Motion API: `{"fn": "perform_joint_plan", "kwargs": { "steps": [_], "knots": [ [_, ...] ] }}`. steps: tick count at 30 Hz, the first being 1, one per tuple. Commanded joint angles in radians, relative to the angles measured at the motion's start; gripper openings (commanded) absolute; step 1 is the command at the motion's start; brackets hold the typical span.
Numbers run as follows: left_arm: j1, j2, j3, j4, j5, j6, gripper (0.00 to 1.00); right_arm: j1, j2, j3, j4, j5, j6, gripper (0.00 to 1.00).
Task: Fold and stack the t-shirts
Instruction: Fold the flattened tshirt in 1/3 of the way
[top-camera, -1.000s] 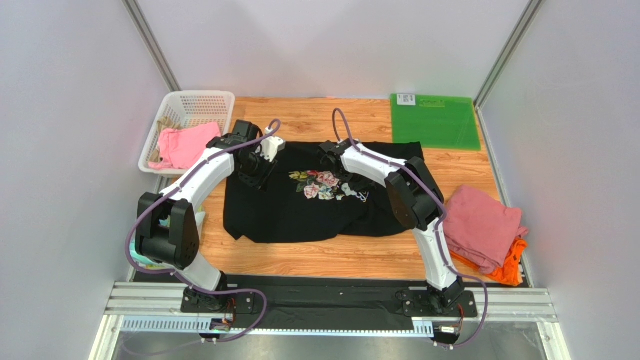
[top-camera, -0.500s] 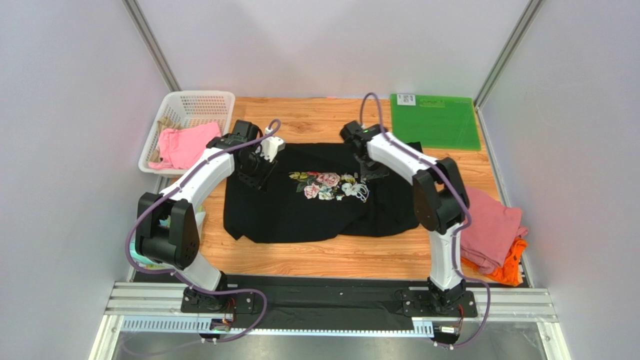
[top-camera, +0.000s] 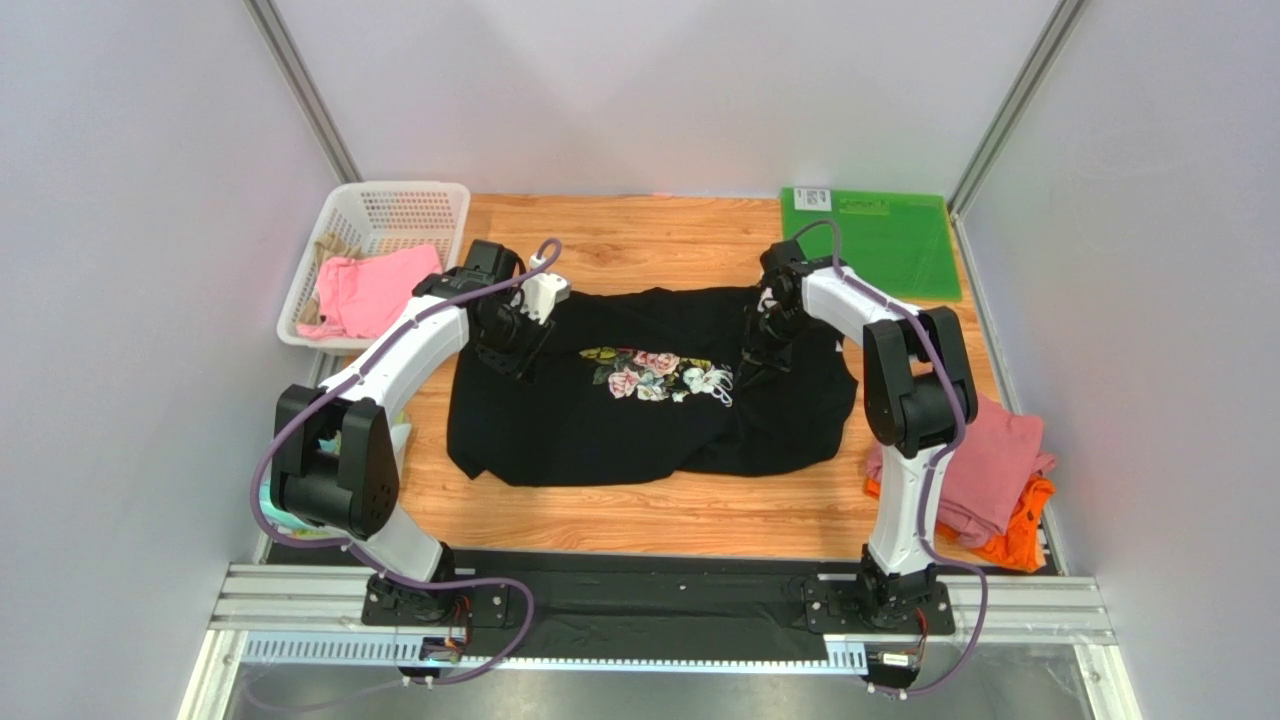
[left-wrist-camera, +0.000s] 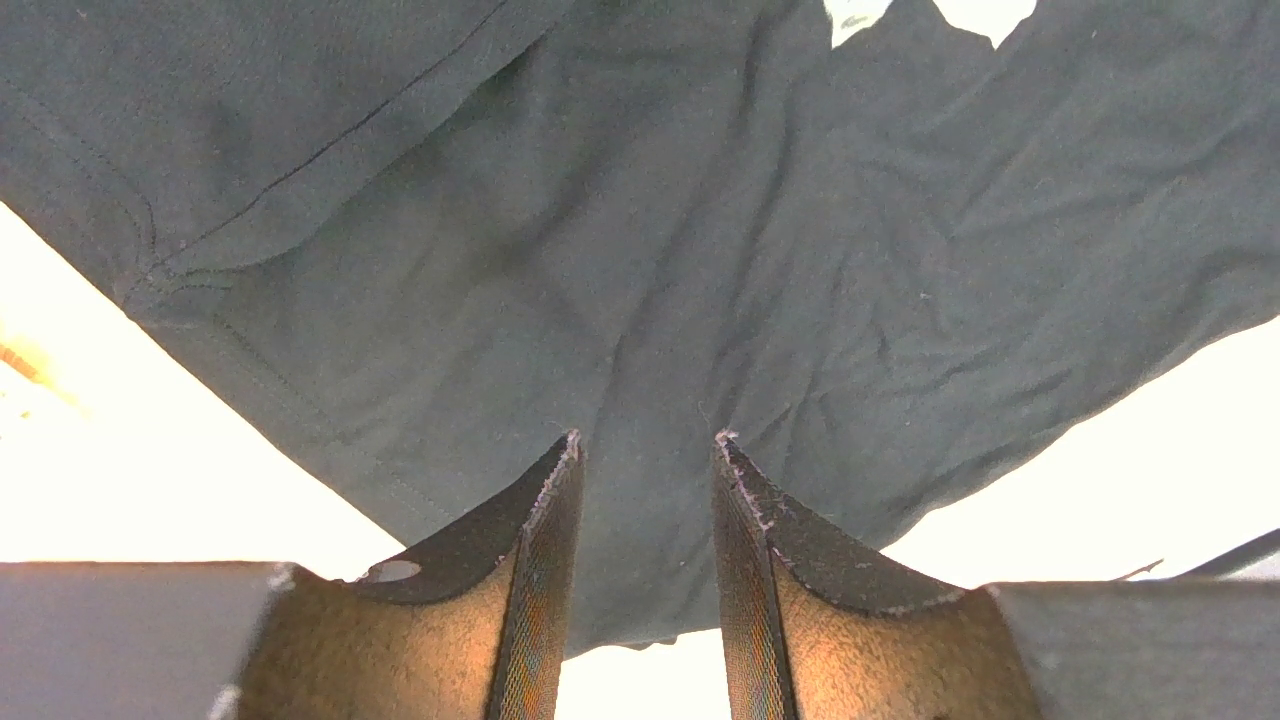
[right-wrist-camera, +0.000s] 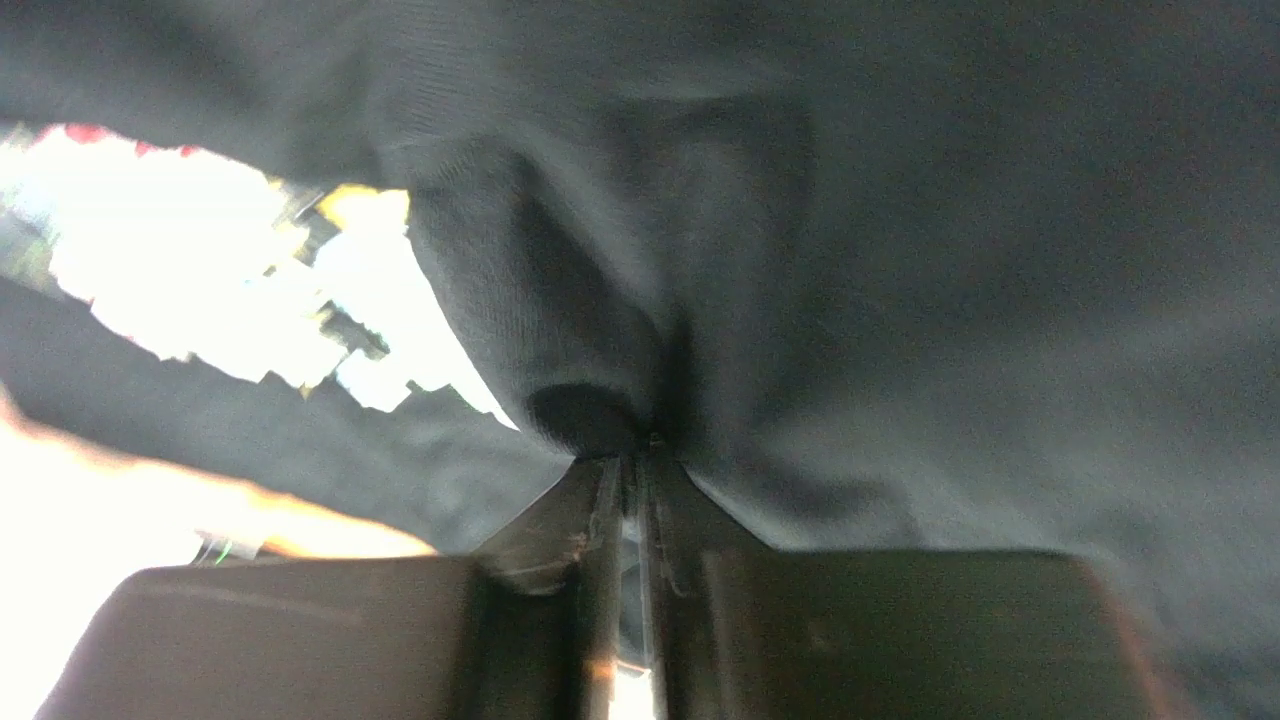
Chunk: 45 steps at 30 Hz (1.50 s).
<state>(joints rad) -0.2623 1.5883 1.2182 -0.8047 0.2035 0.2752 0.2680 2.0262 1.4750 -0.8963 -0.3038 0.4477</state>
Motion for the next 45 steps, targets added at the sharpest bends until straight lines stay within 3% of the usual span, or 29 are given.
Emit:
{"fn": "perform_joint_plan", "kwargs": {
  "steps": [1,2,5,9,13,21,26,34,45],
  "knots": [
    [-0.006,-0.014,0.007,-0.005,0.011,0.012,0.43,-0.009,0.002,-0.054,0.068,-0.374,-0.04,0.23],
    [-0.006,-0.014,0.009,-0.004,0.013,0.009,0.43,-0.012,0.0,-0.061,0.069,-0.374,-0.027,0.31],
    [-0.006,-0.014,0.006,-0.002,0.02,0.005,0.43,-0.016,-0.043,-0.064,0.048,-0.243,-0.007,0.38],
    [-0.006,-0.014,-0.002,-0.001,0.011,0.012,0.43,-0.016,-0.129,-0.019,-0.032,0.114,0.038,0.39],
    [-0.006,-0.013,0.003,0.002,0.008,0.013,0.43,0.007,-0.219,0.011,-0.107,0.27,0.052,0.37],
    [-0.006,-0.004,0.01,0.001,0.016,0.002,0.43,0.232,-0.354,-0.06,-0.115,0.491,-0.003,0.36],
    [-0.006,-0.008,0.017,-0.004,0.013,0.002,0.43,0.399,-0.318,-0.094,-0.186,0.707,0.031,0.35],
    [-0.006,-0.014,0.011,-0.013,0.001,0.01,0.43,0.436,-0.385,-0.269,-0.11,0.601,0.184,0.34],
    [-0.006,-0.028,0.001,-0.019,0.002,0.015,0.43,0.435,-0.37,-0.323,-0.039,0.746,0.283,0.33]
  ]
}}
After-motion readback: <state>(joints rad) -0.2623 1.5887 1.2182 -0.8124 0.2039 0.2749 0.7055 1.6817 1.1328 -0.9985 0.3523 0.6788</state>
